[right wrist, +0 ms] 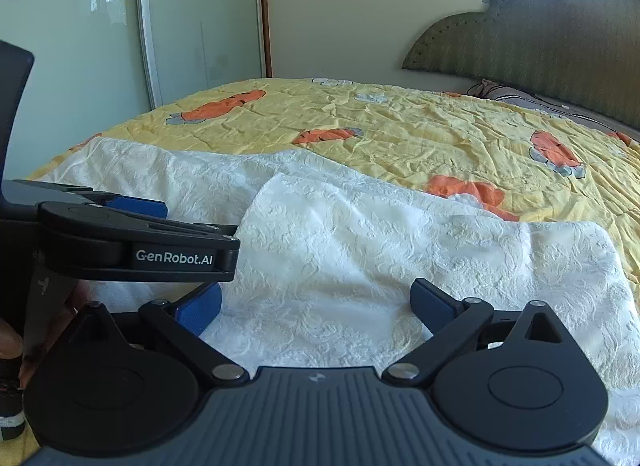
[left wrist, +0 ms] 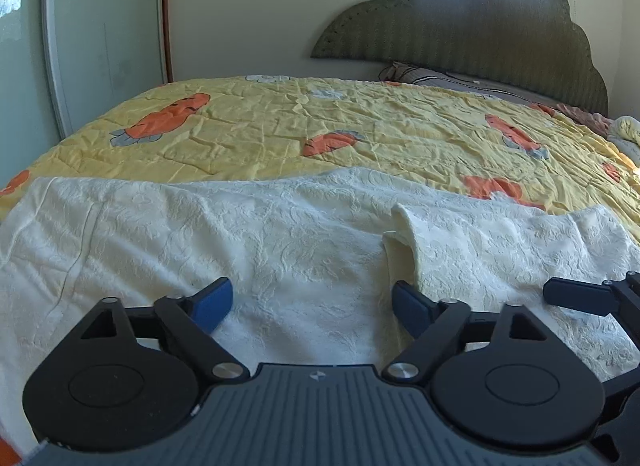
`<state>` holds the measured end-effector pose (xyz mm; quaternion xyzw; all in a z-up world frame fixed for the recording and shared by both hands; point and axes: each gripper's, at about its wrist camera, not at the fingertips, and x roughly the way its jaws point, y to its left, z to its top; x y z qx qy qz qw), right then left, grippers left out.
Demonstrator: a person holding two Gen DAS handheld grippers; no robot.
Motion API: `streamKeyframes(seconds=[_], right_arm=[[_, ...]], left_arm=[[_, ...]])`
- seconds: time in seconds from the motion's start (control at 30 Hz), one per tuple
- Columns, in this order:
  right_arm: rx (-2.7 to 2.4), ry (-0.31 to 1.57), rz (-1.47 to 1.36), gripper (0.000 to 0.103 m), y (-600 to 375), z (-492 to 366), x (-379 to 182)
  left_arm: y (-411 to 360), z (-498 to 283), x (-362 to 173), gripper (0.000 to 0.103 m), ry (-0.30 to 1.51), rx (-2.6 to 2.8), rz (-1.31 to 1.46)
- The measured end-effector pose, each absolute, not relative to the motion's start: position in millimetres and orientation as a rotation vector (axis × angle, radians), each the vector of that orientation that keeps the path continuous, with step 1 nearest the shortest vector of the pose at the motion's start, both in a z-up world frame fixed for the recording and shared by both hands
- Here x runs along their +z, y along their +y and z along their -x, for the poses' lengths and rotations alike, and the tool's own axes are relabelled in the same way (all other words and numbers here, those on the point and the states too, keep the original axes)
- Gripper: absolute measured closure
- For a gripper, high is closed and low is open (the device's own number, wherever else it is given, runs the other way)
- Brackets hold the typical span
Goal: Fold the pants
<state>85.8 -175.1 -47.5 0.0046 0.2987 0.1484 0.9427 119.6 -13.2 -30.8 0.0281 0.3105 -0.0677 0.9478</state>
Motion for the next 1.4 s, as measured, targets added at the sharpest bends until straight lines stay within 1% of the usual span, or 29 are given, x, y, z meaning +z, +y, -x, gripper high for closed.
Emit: streamKeyframes(seconds=[0.03, 0.23, 0.4, 0.5, 0.6, 0.7, 0.97, 1.4], right_arm=[[0.306, 0.613, -0.019, 0.001, -177, -87, -48], [0.302, 0.621, -0.01, 0.0, -176, -86, -48], [0.281, 0.615, 0.039, 0.0, -190, -72, -40], [0.278, 0.611, 0.008, 0.0, -212, -63, -35], [0.197, 0.565, -0.048, 0.0, -232, -58, -35], [0.142, 0.578, -0.094, 0.0, -241, -64, -36], [0.138, 0.615, 0.015, 0.0, -219, -71, -50], [0.156, 0.631, -0.018, 0.0, -222, -73, -51]], left_arm=[[-15, -117, -33, 0.0, 0.628, -0.112, -0.087], [-7, -113, -35, 0.0, 0.643, -0.036, -0.037], [-12, -113, -35, 0.0, 0.647, -0.023, -0.072], [-13, -114, -35, 0.0, 0.648, -0.025, -0.068], [-13, -113, -35, 0.0, 0.647, -0.024, -0.068], [-13, -113, -35, 0.0, 0.647, -0.024, -0.068], [-12, -113, -35, 0.0, 0.648, -0.024, -0.068], [-13, -113, -35, 0.0, 0.647, -0.024, -0.068]])
